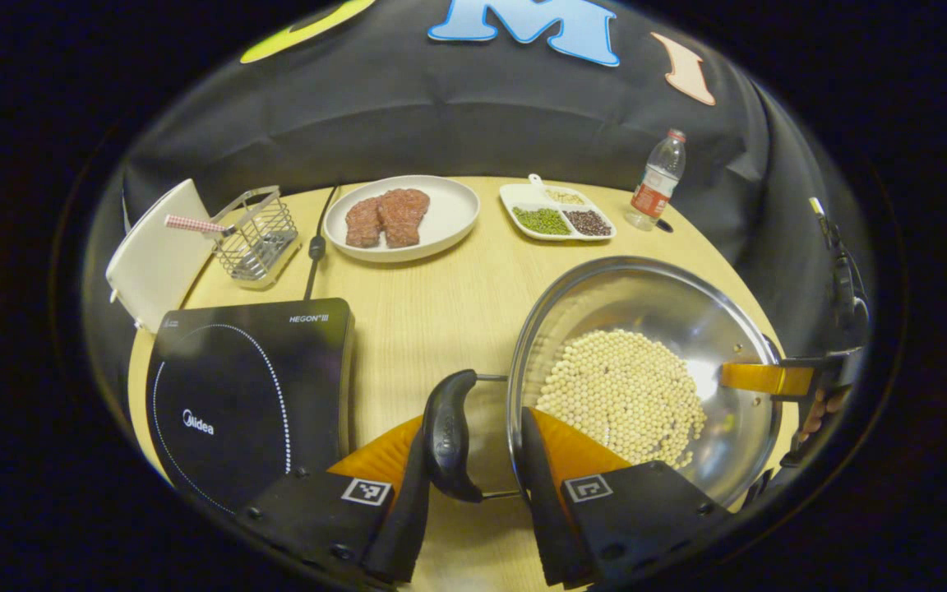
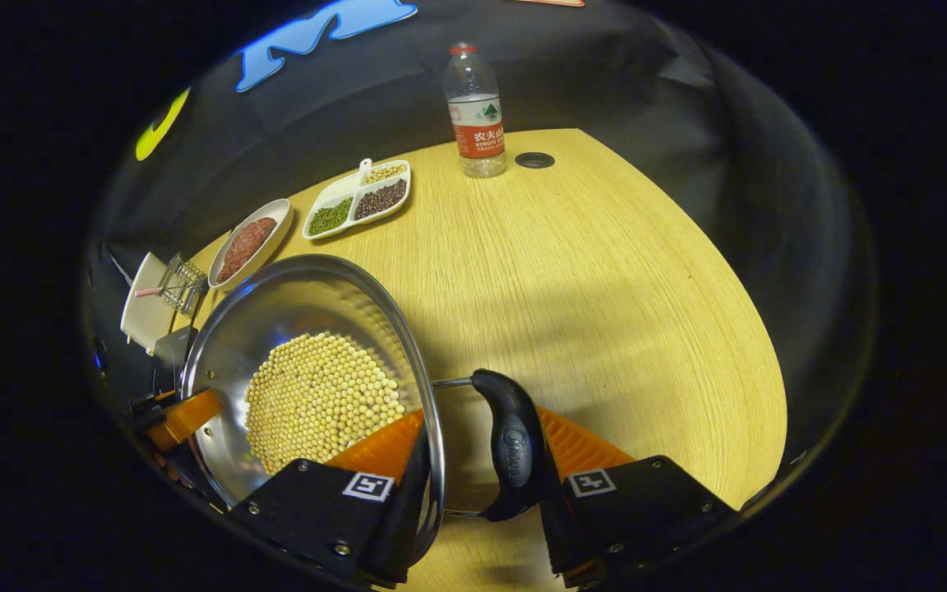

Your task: First push the handle of the pot to place it horizontally, then grasp the pot with both hands and set it on the induction cooktop.

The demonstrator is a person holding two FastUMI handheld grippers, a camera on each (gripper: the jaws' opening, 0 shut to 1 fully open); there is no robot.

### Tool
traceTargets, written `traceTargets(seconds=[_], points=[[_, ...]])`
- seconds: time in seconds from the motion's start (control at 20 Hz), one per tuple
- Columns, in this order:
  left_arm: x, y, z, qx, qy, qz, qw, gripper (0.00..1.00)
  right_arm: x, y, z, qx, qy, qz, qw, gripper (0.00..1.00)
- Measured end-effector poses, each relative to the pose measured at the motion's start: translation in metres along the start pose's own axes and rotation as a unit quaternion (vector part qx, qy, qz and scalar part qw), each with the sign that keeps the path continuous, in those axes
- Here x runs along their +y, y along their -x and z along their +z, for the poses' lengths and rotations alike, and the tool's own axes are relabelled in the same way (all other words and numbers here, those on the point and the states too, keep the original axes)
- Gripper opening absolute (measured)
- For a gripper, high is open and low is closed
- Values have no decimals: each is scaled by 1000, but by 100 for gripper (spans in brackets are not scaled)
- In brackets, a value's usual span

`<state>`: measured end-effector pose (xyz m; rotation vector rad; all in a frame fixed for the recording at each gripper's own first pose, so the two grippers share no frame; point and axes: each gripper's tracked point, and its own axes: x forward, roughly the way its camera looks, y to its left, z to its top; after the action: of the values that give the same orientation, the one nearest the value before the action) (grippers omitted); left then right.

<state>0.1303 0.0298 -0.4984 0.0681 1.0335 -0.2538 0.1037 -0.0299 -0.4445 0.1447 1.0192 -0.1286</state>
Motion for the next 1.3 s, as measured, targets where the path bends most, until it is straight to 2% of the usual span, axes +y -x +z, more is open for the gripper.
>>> traceTargets(seconds=[0.05, 0.25, 0.3, 0.35, 0.75, 0.85, 0.9, 0.95, 1.0, 1.15, 1.2, 1.3], points=[[2, 5, 1, -2, -2, 0, 1000, 62, 3, 7, 2, -8, -1, 0, 1000, 62], [13, 39, 20, -18, -4, -1, 1000, 62, 21, 42, 11, -29, 8, -2, 1000, 62], [20, 48, 25, -21, -4, 2, 1000, 59, 28, 49, 12, -28, 11, -1, 1000, 62], [27, 58, 31, -28, -4, 4, 1000, 62, 38, 57, 14, -32, 12, 3, 999, 62], [105, 131, 43, -42, 5, 19, 999, 59, 117, 106, 10, -42, 15, 23, 999, 62], [127, 144, 41, -40, 8, 23, 999, 62, 138, 112, 6, -41, 22, 28, 999, 62], [138, 150, 39, -38, 9, 25, 999, 59, 149, 114, 3, -41, 26, 31, 998, 62], [147, 156, 37, -39, 13, 26, 999, 62, 159, 117, -1, -40, 28, 33, 998, 62], [157, 160, 35, -38, 14, 29, 999, 59, 170, 118, -5, -37, 31, 35, 998, 62], [190, 173, 29, -40, 18, 38, 998, 59, 197, 119, -12, -34, 42, 41, 998, 62], [200, 177, 29, -40, 20, 40, 998, 62, 207, 119, -14, -33, 45, 43, 998, 62], [222, 183, 25, -41, 21, 46, 998, 59, 225, 118, -18, -32, 49, 49, 997, 62]])
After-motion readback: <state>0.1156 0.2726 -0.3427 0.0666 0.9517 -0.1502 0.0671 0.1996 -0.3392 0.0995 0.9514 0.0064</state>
